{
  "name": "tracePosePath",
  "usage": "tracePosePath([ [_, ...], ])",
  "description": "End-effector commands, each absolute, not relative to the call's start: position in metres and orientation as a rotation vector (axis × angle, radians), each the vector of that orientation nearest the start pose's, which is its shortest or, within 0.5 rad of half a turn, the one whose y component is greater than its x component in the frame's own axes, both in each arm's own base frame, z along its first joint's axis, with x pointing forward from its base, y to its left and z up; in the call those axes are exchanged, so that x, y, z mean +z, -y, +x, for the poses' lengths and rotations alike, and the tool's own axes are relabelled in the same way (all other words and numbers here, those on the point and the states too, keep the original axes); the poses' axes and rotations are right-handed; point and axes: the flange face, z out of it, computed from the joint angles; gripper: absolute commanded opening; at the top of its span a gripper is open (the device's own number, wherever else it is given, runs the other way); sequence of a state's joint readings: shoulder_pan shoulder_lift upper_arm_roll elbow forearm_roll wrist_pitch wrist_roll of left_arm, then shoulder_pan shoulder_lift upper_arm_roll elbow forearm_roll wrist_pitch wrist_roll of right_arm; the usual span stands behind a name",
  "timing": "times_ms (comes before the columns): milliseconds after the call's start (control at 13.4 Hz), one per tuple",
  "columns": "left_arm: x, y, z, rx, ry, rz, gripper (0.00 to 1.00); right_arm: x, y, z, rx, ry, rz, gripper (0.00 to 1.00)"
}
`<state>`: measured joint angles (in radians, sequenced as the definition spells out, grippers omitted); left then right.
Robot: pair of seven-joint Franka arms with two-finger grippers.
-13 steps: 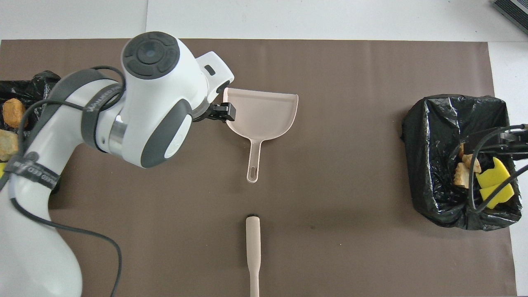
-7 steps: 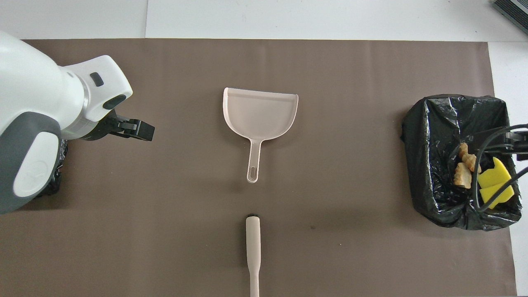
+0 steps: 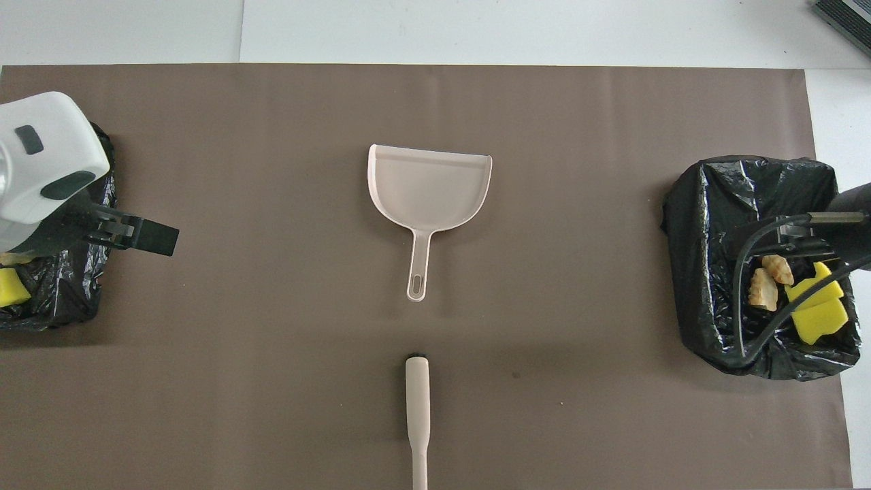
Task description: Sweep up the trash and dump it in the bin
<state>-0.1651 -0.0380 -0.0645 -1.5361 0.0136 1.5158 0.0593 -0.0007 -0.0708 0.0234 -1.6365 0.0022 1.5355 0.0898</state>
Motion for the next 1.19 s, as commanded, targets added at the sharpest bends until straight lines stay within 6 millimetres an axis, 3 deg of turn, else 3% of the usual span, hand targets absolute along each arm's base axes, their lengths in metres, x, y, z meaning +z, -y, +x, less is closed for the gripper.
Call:
tracePosePath([
  [0, 0.671, 0.103, 0.524, 0.012, -0.458, -3.111, 1.00, 0.629, 0.004, 0.527, 0.070, -0.109, -3.153, 1.00],
  [298, 0.686, 0.099, 0.526, 0.032, -0.440, -3.111, 1.00, 0.633, -0.001, 0.526, 0.056, -0.096, -3.134, 1.00],
  [372, 0.686, 0.089, 0.523, 0.033, -0.414, -3.104, 1.00, 0.633, -0.001, 0.526, 0.053, -0.096, -3.134, 1.00],
  [1116, 0.683, 0.076, 0.525, 0.024, -0.362, -3.117, 1.00, 0.633, 0.003, 0.525, 0.053, -0.108, -3.133, 1.00],
])
